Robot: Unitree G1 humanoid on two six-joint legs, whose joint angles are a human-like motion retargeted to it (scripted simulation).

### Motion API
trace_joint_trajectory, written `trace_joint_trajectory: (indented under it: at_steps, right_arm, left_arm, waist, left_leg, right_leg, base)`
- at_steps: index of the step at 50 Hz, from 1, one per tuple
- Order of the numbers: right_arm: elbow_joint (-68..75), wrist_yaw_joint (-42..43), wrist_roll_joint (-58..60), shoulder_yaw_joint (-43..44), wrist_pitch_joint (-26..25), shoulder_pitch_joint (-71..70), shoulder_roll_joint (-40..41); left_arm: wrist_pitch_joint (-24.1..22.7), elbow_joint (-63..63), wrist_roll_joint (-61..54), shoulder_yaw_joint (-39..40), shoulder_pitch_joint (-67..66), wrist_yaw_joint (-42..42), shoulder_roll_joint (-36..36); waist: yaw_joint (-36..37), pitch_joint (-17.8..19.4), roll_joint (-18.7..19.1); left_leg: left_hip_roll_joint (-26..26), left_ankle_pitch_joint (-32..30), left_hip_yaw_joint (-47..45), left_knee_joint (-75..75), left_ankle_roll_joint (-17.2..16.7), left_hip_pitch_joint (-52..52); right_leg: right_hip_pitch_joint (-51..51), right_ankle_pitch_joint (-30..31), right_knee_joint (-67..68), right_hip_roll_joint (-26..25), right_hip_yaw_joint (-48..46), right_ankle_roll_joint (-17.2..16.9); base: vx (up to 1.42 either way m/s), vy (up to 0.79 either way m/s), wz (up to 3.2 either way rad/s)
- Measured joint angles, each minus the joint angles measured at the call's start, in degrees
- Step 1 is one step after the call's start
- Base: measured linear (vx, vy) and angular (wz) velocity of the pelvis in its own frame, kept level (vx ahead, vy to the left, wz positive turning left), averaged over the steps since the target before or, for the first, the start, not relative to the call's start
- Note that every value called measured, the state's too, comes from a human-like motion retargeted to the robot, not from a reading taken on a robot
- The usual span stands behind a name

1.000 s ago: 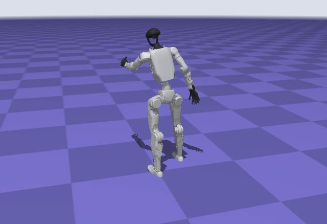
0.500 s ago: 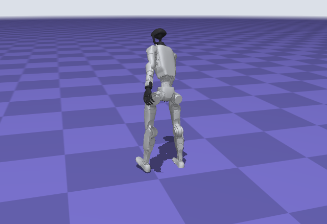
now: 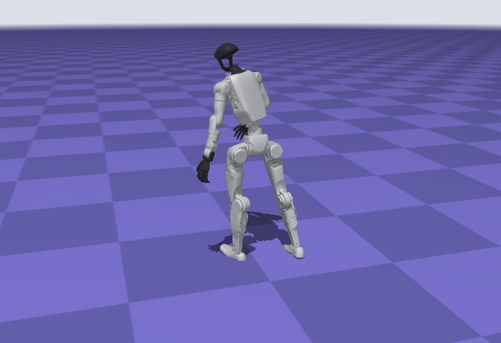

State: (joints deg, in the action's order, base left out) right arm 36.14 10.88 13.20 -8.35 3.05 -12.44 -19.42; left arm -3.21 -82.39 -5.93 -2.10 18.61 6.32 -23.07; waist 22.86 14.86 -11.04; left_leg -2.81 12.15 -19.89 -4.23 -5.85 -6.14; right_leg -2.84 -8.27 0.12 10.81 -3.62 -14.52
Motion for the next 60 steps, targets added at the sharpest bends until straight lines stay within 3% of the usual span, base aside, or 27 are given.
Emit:
trace_joint_trajectory:
  at_steps: [8,12,15,20,24,28,35,41,47,55,60]
  right_arm:
    - [15.58,-6.06,1.81,-0.40,-3.05,10.99,3.56]
    - [19.61,-7.31,1.59,0.24,-4.08,15.43,2.70]
    - [20.84,-8.07,1.24,1.42,-4.70,18.83,1.90]
    - [22.04,-8.89,-0.10,4.71,-5.20,24.11,1.59]
    - [24.10,-10.33,-0.69,7.59,-5.46,26.51,2.07]
    - [27.56,-12.14,-0.80,9.56,-5.97,26.79,3.01]
    - [35.17,-7.94,-0.30,7.56,-5.82,19.14,3.16]
    - [35.01,4.45,5.09,-0.34,-6.08,8.64,0.05]
    - [26.72,9.27,10.70,-4.19,-5.70,1.88,-4.61]
    - [18.06,10.11,2.60,-2.73,-1.85,-1.93,-4.27]
    - [12.97,2.78,-0.24,-1.72,-0.48,-0.04,-1.37]
  left_arm:
    - [-1.49,8.10,5.07,-18.71,34.13,1.43,2.67]
    - [-3.14,15.03,5.04,-26.12,46.76,3.22,1.31]
    - [-4.45,20.26,3.39,-29.33,53.36,4.95,-0.31]
    - [-6.15,28.26,0.28,-30.41,56.68,6.95,-2.16]
    - [-7.24,35.24,-1.49,-28.39,51.34,5.69,-2.67]
    - [-7.16,40.62,0.01,-24.67,39.22,1.87,-2.37]
    - [-2.65,35.14,9.93,-14.16,9.08,2.09,2.00]
    - [0.88,14.04,-2.33,-0.39,-9.86,8.83,5.31]
    - [3.99,-5.29,-11.15,15.28,-18.98,7.33,-2.51]
    - [-0.16,-1.39,-14.30,21.83,-31.09,3.30,-6.99]
    - [0.79,-2.80,-16.28,23.46,-33.04,-4.86,-4.35]
  waist:
    - [-9.94,-2.69,0.61]
    - [-14.84,-2.24,1.33]
    - [-18.11,-1.67,1.90]
    - [-22.07,-1.48,4.08]
    - [-24.39,-2.13,6.32]
    - [-25.34,-3.10,8.22]
    - [-21.96,-2.87,10.56]
    - [-15.64,-0.86,10.91]
    - [-8.71,1.52,11.09]
    - [0.62,2.65,7.24]
    - [3.08,1.05,3.34]
  left_leg:
    - [0.96,4.34,6.97,3.13,-0.39,3.43]
    - [1.41,6.03,10.01,4.06,-0.29,5.88]
    - [1.50,7.13,12.29,4.53,-0.17,7.81]
    - [0.23,8.77,15.81,4.71,-1.24,10.53]
    - [-0.50,9.89,19.40,4.67,-2.22,11.50]
    - [-0.27,10.55,23.92,5.05,-1.95,11.67]
    - [2.50,8.05,27.60,8.33,2.21,9.68]
    - [4.17,5.63,17.01,9.43,5.31,3.67]
    - [4.88,2.85,1.65,2.38,4.21,-1.93]
    - [2.95,1.37,-22.00,-0.77,0.18,-5.36]
    - [1.78,-0.26,-22.00,-0.77,0.82,-3.29]
  right_leg:
    - [4.96,1.36,-1.21,-2.00,1.72,0.01]
    - [7.92,6.47,-3.43,-2.63,5.71,-0.25]
    - [9.86,12.27,-4.82,-2.93,8.99,-0.48]
    - [12.40,12.13,-5.02,-2.86,6.22,-0.48]
    - [12.48,9.72,-5.07,-1.92,2.39,-0.48]
    - [10.82,11.47,-4.91,-0.67,0.08,-0.48]
    - [7.18,7.92,-4.63,2.93,-5.98,-0.48]
    - [5.74,5.35,-3.49,4.42,-10.06,-0.48]
    - [3.71,2.94,-2.28,3.56,-14.96,-0.48]
    - [1.47,0.31,-0.59,0.42,-19.60,-0.48]
    - [-2.06,1.17,-1.00,-1.02,-21.26,-0.48]
  base:
    - [0.27,0.10,0.77]
    - [0.28,0.04,0.68]
    - [0.30,-0.03,0.68]
    - [0.32,-0.09,0.70]
    - [0.34,-0.15,0.90]
    - [0.34,-0.23,0.99]
    - [0.28,-0.24,0.83]
    - [0.21,-0.21,0.66]
    - [0.21,-0.11,0.69]
    - [0.28,-0.06,0.42]
    - [0.38,0.07,0.35]
